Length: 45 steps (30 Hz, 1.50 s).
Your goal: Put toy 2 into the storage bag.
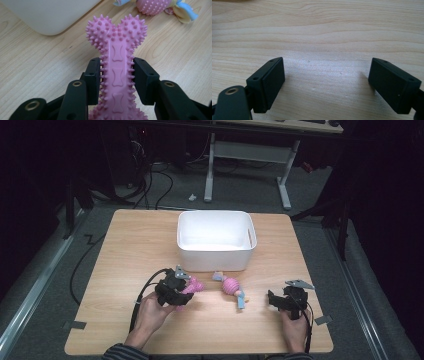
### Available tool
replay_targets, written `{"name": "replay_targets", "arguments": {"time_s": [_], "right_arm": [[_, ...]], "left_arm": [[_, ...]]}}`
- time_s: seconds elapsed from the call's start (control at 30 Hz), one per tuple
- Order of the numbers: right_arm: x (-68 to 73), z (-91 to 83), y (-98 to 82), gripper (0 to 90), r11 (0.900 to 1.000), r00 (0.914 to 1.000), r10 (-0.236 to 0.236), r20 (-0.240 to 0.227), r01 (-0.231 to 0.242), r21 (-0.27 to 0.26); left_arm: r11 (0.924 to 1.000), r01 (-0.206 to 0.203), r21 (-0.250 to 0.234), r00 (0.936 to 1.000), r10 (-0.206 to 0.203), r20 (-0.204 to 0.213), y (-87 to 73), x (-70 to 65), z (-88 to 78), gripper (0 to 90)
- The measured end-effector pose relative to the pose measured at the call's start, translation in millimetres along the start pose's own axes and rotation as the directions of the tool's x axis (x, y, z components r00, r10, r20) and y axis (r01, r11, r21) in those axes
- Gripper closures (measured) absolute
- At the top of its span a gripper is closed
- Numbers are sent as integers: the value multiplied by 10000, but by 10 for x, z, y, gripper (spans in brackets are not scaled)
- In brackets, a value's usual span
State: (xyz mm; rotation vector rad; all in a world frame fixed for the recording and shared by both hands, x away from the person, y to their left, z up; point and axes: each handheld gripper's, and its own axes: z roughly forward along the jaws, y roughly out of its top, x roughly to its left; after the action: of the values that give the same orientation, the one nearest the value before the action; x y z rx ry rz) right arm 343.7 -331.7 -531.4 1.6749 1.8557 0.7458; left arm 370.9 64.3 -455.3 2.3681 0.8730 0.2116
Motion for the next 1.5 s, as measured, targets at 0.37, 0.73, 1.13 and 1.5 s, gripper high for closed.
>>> {"name": "replay_targets", "arguments": {"time_s": [0.37, 0.73, 1.13, 1.5], "right_arm": [[-1, -1, 0, 139, 10000, 10000, -36, -21, 35, -17], [-1, -2, 0, 139, 10000, 10000, -32, -23, 32, -11], [-2, -1, 0, 140, 10000, 10000, -36, -20, 36, -16], [-1, -1, 0, 139, 10000, 10000, -32, -20, 32, -13]], "left_arm": [[9990, 261, -355, 9993, -252, 263, 78, 45, -208, 597], [9980, 375, -510, 9986, -355, 395, 176, 92, -373, 597], [9982, 198, -567, 9989, -173, 445, 383, 141, -518, 597], [9962, 99, -867, 9993, -66, 378, 558, 194, -646, 597]]}}
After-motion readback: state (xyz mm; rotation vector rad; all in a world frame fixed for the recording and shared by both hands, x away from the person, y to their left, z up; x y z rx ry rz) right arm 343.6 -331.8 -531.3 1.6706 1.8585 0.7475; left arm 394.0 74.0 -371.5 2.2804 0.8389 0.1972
